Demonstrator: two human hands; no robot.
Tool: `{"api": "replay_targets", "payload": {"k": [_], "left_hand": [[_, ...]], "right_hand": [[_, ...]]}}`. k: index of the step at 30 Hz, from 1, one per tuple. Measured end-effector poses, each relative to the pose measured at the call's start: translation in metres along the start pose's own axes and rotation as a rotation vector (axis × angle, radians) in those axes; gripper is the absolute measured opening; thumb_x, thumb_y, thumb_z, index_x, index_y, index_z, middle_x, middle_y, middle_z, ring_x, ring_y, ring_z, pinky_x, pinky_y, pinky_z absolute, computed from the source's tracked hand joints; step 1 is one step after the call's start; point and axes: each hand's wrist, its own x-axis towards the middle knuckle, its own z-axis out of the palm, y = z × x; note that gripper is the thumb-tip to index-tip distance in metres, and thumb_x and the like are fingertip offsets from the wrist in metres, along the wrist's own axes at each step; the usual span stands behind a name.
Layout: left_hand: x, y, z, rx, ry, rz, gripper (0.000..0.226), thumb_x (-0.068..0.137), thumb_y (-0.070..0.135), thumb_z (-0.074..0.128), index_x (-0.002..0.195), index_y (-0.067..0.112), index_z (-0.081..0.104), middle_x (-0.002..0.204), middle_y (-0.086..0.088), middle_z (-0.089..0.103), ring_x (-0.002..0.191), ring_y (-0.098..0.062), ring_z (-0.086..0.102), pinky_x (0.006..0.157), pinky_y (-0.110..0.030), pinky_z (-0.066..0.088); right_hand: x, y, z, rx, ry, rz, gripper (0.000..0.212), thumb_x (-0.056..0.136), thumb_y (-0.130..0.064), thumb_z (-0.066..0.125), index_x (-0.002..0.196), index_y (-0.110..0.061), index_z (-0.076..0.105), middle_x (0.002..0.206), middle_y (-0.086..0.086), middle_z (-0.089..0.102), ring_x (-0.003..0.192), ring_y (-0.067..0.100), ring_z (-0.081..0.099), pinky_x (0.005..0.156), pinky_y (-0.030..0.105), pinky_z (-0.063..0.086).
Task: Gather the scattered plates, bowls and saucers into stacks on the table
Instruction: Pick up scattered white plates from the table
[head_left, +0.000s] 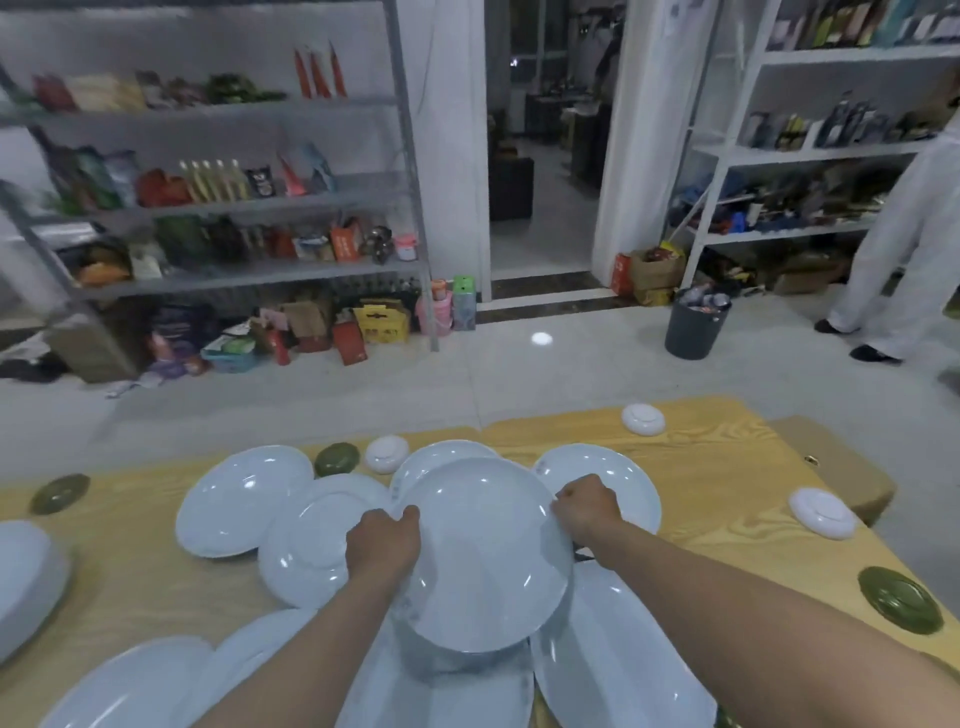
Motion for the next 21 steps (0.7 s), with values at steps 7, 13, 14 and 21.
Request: {"api": "replay_targets", "payload": {"k": [7,13,14,21], "left_hand": [[0.021,-0.100,-0.148,-0.136,0.112,-0.070,0.045,0.095,0.038,0.047,0.113,-0.001,0.061,0.109,-0.014,0.063,0.097,-0.034,0.058,0.080,-0.034,0.047],[0.031,-0.189,-0.258,-0.248,0.204,-0.149,0.047,0.094,0.036,0.048,0.123,0.000,0.057,0.125,-0.017,0.060,0.111,-0.036,0.057,0.093,-0.038,0.048],[0.032,-0.203,-0.274,-0.261,0.221,-0.165,0.048,0.095,0.035,0.048,0.125,-0.002,0.056,0.126,-0.019,0.059,0.114,-0.037,0.056,0.096,-0.040,0.047],[0.077,-0.278,-0.366,-0.413,0.307,-0.261,0.044,0.095,0.034,0.051,0.119,-0.003,0.055,0.119,-0.019,0.060,0.105,-0.038,0.057,0.085,-0.039,0.045]], "right_hand": [[-0.079,-0.092,0.122,0.042,-0.069,-0.110,0.021,0.079,0.001,0.045,0.062,-0.012,0.043,0.066,0.006,0.046,0.059,0.023,0.045,0.056,0.035,0.053],[-0.147,-0.162,0.230,-0.023,-0.125,-0.215,0.015,0.082,-0.003,0.048,0.071,-0.010,0.055,0.073,0.006,0.052,0.070,0.031,0.058,0.075,0.039,0.057],[-0.157,-0.171,0.247,-0.025,-0.139,-0.217,0.013,0.081,-0.003,0.048,0.077,-0.008,0.060,0.077,0.007,0.055,0.073,0.032,0.061,0.077,0.039,0.058],[-0.192,-0.254,0.358,-0.025,-0.199,-0.266,0.010,0.083,-0.005,0.043,0.078,-0.008,0.051,0.076,0.008,0.051,0.066,0.025,0.047,0.061,0.031,0.045]]}}
